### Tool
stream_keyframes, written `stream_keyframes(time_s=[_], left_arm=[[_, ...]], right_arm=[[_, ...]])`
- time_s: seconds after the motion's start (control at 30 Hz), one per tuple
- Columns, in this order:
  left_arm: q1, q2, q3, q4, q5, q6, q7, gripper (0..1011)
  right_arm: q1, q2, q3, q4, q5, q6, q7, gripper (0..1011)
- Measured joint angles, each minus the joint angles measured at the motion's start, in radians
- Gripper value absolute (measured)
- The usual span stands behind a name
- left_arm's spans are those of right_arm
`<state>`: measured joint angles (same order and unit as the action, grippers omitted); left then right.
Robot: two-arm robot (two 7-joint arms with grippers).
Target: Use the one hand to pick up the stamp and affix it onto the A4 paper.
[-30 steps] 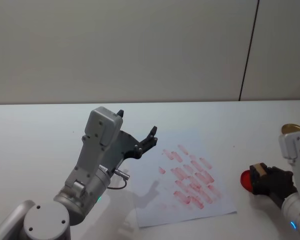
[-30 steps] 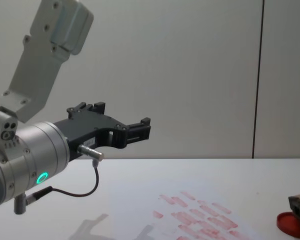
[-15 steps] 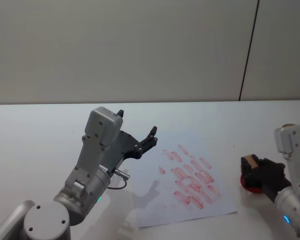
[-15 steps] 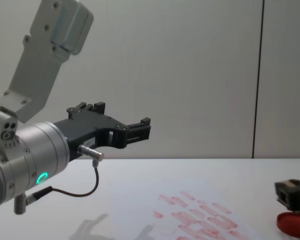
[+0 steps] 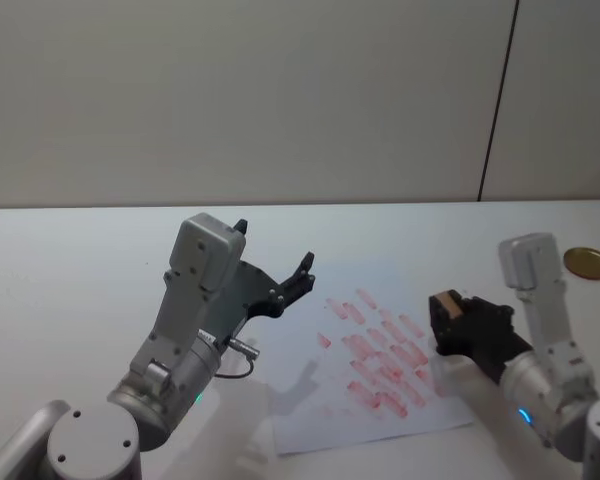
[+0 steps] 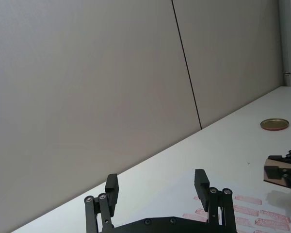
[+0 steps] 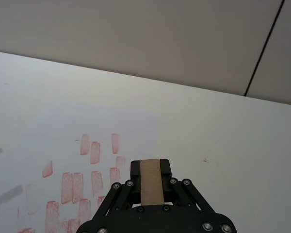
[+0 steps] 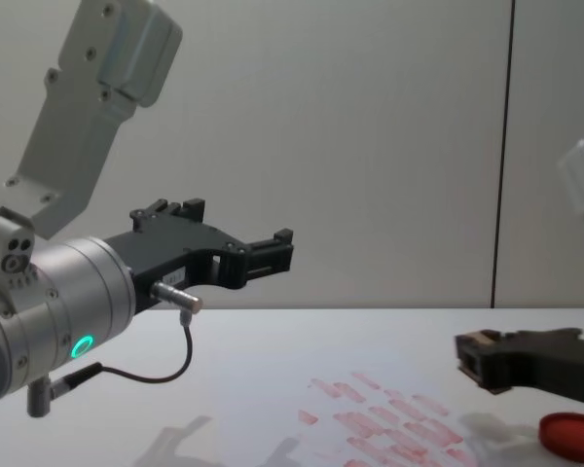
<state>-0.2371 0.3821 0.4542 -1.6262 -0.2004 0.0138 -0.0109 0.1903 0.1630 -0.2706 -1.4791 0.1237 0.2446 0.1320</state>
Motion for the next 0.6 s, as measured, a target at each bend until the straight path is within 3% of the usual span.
stream_keyframes(time_s=[0.6], left_arm=[[0.000,0.000,0.000,0.000,0.000,0.000,0.000,993]], right_arm=[[0.112,-0.065,-0.018,0.183,-0.022,-0.004,0.042,219]])
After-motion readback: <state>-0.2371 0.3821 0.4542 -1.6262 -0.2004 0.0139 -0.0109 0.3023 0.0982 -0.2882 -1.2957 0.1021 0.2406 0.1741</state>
